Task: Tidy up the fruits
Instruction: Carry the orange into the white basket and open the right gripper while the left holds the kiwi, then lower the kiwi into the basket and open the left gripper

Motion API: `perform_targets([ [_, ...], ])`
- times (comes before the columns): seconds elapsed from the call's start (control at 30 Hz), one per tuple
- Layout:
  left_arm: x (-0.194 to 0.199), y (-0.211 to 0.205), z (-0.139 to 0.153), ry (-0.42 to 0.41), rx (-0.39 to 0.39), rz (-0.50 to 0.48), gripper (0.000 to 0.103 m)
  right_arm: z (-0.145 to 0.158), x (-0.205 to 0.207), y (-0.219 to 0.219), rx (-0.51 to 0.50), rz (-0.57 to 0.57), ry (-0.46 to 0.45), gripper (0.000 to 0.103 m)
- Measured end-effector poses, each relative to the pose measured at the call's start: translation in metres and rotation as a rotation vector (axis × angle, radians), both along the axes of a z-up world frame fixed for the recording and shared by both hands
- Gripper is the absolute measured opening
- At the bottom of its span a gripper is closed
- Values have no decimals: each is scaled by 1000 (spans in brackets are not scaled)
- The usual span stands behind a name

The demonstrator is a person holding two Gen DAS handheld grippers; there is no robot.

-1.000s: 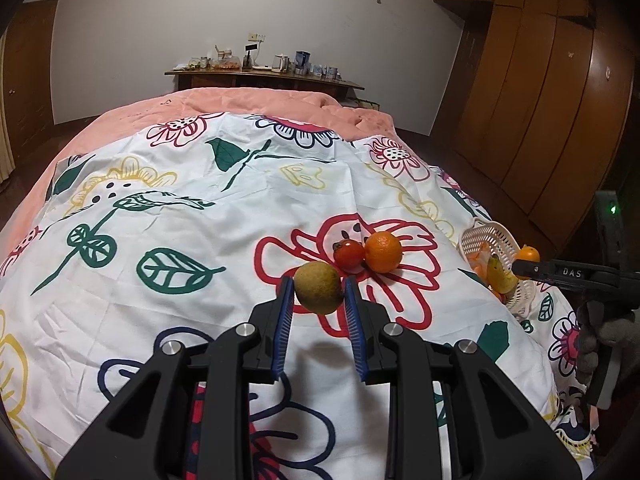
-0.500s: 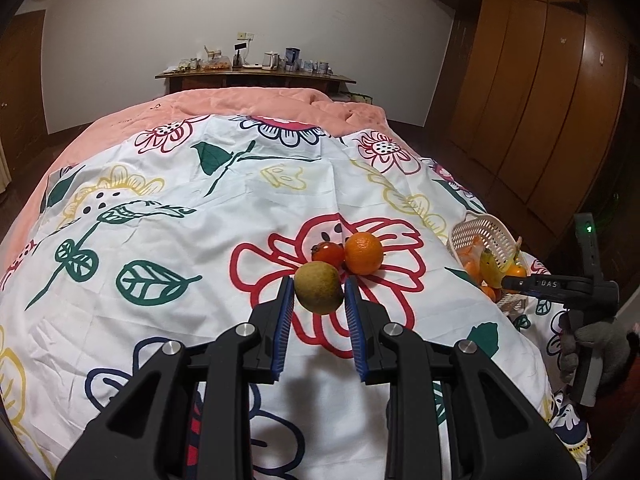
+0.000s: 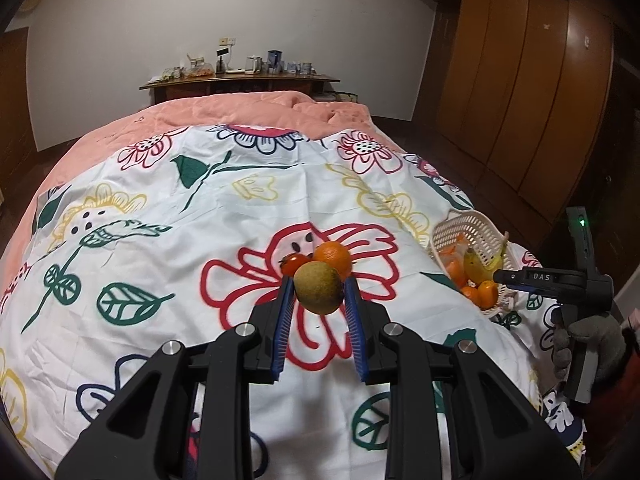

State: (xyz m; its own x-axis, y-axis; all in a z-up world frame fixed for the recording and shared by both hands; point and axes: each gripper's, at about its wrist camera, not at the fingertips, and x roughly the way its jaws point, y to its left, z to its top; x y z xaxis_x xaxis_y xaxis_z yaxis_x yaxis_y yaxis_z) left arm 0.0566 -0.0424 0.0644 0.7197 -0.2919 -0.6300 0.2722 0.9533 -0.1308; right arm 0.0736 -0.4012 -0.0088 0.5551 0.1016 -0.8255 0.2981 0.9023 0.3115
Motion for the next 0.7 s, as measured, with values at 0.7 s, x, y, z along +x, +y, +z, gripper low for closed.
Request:
perform_targets([
  [0.7, 28, -88, 14, 12, 31, -216, 26, 5, -9, -21, 28, -33, -52, 48],
])
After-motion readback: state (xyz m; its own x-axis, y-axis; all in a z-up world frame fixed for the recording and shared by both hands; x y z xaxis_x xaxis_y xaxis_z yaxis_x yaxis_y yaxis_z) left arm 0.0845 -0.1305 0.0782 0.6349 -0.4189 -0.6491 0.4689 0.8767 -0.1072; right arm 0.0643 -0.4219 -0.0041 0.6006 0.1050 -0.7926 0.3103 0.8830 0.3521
